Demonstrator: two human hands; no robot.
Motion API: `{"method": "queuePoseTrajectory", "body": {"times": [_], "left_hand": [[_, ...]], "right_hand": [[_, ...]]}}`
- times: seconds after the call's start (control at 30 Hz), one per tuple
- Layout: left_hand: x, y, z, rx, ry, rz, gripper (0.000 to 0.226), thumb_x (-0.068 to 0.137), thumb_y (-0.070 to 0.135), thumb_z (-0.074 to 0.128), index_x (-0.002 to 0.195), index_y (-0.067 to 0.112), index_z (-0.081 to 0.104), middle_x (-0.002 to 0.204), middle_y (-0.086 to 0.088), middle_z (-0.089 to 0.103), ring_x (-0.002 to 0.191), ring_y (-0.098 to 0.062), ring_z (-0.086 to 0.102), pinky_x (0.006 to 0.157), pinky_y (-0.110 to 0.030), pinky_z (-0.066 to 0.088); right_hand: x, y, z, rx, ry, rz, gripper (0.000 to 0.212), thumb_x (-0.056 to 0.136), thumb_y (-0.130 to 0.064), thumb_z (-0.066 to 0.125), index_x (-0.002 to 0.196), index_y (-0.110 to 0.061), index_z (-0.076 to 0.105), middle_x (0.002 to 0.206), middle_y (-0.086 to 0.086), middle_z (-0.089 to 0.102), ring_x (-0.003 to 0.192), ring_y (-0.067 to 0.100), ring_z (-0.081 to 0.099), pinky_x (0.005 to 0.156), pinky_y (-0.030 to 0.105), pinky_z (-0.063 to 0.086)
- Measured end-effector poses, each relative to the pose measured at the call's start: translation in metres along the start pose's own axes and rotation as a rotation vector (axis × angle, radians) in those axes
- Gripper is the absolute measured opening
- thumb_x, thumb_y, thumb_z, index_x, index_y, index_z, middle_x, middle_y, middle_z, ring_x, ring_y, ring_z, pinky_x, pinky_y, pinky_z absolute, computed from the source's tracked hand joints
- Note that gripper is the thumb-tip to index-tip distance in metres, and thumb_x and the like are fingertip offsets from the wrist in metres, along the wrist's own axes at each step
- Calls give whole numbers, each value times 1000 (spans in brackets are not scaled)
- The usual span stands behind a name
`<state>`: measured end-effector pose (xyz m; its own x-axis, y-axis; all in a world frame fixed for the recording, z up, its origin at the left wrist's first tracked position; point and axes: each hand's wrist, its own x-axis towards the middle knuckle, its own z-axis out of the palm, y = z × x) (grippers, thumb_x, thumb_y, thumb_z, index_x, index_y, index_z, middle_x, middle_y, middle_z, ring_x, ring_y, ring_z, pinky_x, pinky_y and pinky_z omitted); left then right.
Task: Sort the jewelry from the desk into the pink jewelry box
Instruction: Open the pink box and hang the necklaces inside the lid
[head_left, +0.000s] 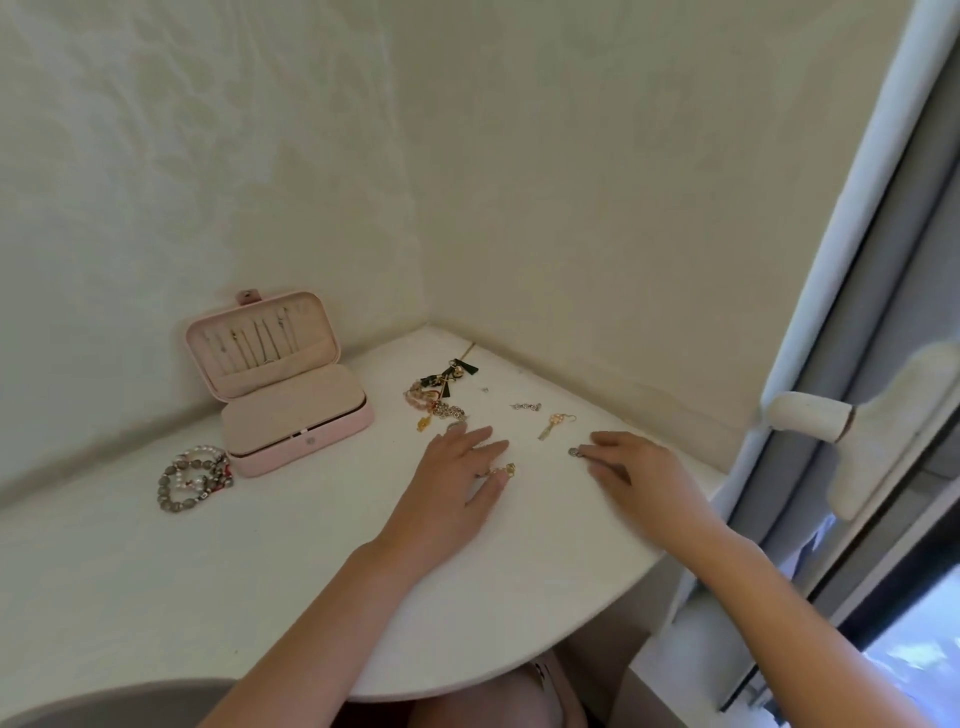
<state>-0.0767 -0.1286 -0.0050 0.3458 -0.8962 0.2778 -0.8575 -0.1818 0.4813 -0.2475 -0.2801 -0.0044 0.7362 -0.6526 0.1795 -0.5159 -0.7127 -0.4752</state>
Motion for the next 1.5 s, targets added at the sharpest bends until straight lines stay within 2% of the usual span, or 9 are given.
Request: {"method": "queuePoseTrajectory", "body": {"times": [0.17, 0.37, 0.63, 0.73, 0.83, 1.0, 1.13, 1.3, 1.5], "left_hand": [[0, 42, 20, 24, -158, 158, 49, 101, 31, 37, 148, 25, 24, 154, 13, 19, 139, 4, 2, 101, -1, -13], [13, 62, 37, 237, -232, 188, 63, 101, 43, 29, 151, 19, 0, 159, 4, 1, 144, -7, -5, 110, -16, -12], [-8, 59, 35, 379, -124, 183, 58, 100, 46, 22, 150, 16, 19, 157, 3, 18, 145, -11, 4, 110, -17, -13], [-34, 49, 18, 369, -43, 232, 56, 96, 45, 23, 136, 16, 49, 139, 2, 50, 137, -13, 33, 112, -16, -9], [-57, 24, -1, 385, 22, 240, 42, 94, 35, 37, 107, 13, 71, 106, 2, 70, 107, -16, 61, 114, -24, 17], [-99, -5, -29, 361, 111, 141, 44, 96, 37, 36, 96, 12, 72, 96, 3, 70, 97, -10, 56, 109, -16, 22], [-119, -14, -35, 279, 185, 39, 44, 94, 40, 37, 102, 13, 70, 101, 5, 66, 98, -4, 52, 91, -15, 38], [-131, -19, -35, 202, 244, -47, 40, 92, 37, 36, 106, 17, 68, 105, 10, 64, 100, -4, 53, 87, -12, 35], [-138, -20, -34, 178, 280, -69, 38, 91, 35, 36, 104, 17, 67, 102, 11, 63, 99, 1, 50, 85, -7, 33]], "right_hand": [[-13, 8, -1, 64, 123, 82, 35, 97, -16, 45, 132, -15, 54, 137, -1, 52, 124, 15, 48, 95, 13, 28], [-35, 20, -4, 29, 111, 64, 43, 98, -22, 46, 139, -15, 44, 149, -2, 37, 135, 14, 36, 109, 21, 24], [-53, 18, 1, -60, 68, -41, 42, 100, -29, 38, 141, -17, 42, 151, -1, 33, 141, 16, 25, 114, 22, 9], [-59, 3, 0, -1, 6, -122, 41, 100, -30, 39, 140, -21, 43, 150, -6, 34, 140, 11, 26, 113, 22, 17], [-66, -17, 3, 43, -83, -248, 42, 99, -30, 40, 141, -25, 41, 151, -11, 32, 139, 5, 27, 113, 18, 18], [-77, -32, 12, 170, -77, -320, 38, 98, -26, 47, 135, -25, 50, 145, -16, 38, 133, 0, 35, 106, 7, 17], [-68, -23, 16, 155, 6, -234, 33, 96, -22, 50, 128, -20, 58, 138, -9, 50, 128, 7, 44, 104, 10, 22], [-68, -18, 22, 106, 43, -201, 36, 97, -24, 49, 132, -19, 54, 140, -7, 48, 131, 9, 42, 106, 14, 23], [-79, -10, 26, 149, 241, -128, 31, 95, -19, 52, 125, -13, 58, 132, -1, 55, 121, 15, 51, 99, 21, 34]]}}
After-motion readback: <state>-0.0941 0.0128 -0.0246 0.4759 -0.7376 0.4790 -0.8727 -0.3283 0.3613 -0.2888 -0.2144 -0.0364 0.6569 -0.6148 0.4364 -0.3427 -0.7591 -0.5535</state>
